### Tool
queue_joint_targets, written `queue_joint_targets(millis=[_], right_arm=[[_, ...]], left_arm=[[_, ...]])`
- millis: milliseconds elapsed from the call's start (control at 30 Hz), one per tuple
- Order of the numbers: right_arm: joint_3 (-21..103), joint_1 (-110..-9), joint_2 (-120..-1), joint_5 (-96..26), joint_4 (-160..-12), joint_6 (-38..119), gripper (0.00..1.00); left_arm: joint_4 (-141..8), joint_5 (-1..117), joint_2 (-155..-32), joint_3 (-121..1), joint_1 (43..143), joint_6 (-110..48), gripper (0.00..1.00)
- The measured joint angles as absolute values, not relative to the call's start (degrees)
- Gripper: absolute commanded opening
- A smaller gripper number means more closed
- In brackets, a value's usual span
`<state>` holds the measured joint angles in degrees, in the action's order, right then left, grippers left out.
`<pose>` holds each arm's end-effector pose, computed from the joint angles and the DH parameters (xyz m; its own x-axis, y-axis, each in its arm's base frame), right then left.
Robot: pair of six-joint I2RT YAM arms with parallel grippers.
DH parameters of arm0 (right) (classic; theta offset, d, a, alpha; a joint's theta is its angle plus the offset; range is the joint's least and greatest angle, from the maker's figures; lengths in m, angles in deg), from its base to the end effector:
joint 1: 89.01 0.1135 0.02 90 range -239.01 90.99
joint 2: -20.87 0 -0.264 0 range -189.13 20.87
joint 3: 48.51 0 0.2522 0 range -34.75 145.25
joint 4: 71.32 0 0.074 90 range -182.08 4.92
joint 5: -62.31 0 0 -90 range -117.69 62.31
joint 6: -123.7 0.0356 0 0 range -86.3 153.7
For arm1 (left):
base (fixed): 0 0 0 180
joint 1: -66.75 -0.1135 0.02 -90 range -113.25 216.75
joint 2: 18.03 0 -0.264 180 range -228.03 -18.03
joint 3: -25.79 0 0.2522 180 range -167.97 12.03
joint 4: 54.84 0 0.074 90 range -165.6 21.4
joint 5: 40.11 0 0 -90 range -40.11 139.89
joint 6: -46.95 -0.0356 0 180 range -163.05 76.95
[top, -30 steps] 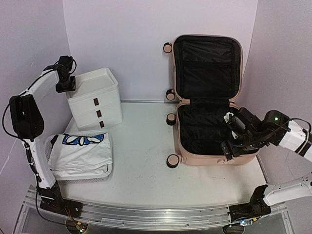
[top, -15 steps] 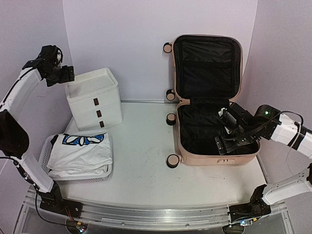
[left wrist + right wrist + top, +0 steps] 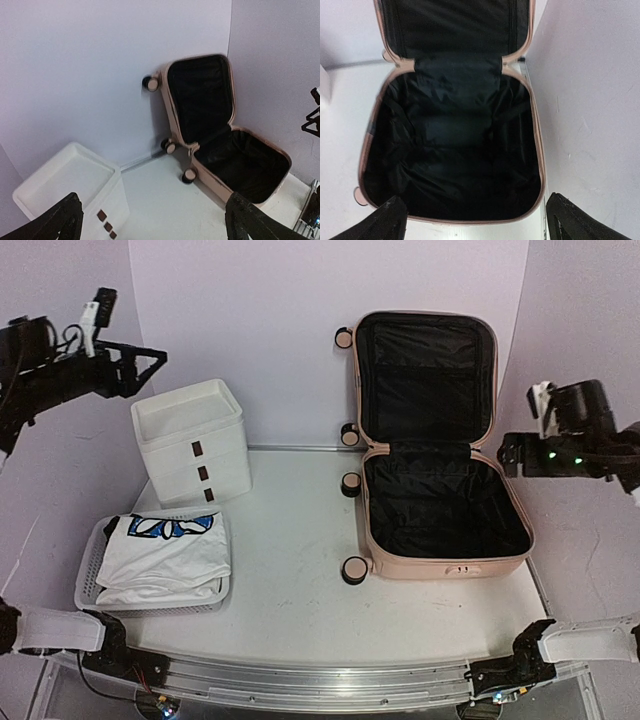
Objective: Open, take out, and arrange the luggage
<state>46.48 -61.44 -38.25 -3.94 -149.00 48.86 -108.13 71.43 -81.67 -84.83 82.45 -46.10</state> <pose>0.1558 0.0652 0.4168 -0.6116 -0.0493 -0.7896 0.0025 0.9979 -0.0642 0.1710 -0.0616 0.5227 -0.0736 0.0721 -0.9947 0.6078 0.7940 0.0126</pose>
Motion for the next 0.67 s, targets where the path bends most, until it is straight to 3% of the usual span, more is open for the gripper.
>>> queue_joint_targets(millis=[233, 667], right_arm=[[58.7, -61.4, -32.4, -5.1, -148.2, 42.9, 0.98], [53.4, -61.4, -30.6, -4.6, -146.1, 39.7, 0.98]], left_arm=[[-94.9, 71.3, -66.3, -76.4, 82.3, -46.1, 0.99], [-90.1, 69.6, -69.7, -75.6, 82.3, -45.6, 0.99]])
